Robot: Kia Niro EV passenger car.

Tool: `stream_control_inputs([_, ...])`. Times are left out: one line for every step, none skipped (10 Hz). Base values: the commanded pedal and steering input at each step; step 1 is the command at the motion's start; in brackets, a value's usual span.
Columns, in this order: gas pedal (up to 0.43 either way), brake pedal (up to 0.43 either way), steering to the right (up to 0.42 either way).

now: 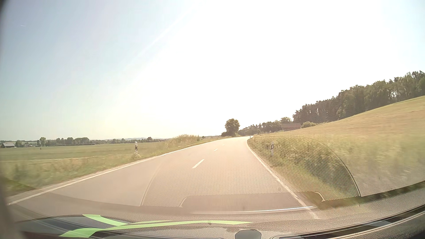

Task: Follow the waypoints while adhering to traffic rules and regulations

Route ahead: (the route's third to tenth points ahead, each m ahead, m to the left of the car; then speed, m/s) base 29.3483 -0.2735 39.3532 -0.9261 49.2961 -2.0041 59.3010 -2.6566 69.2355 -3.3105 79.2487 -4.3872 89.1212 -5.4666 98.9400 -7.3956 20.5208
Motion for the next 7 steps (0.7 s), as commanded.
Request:
stream_control_inputs([0.248, 0.000, 0.003])
stream_control_inputs([0.248, 0.000, 0.004])
stream_control_inputs([0.260, 0.000, 0.004])
stream_control_inputs([0.260, 0.000, 0.004])
stream_control_inputs([0.260, 0.000, 0.004])
stream_control_inputs([0.260, 0.000, 0.004])
stream_control_inputs([0.260, 0.000, 0.005])
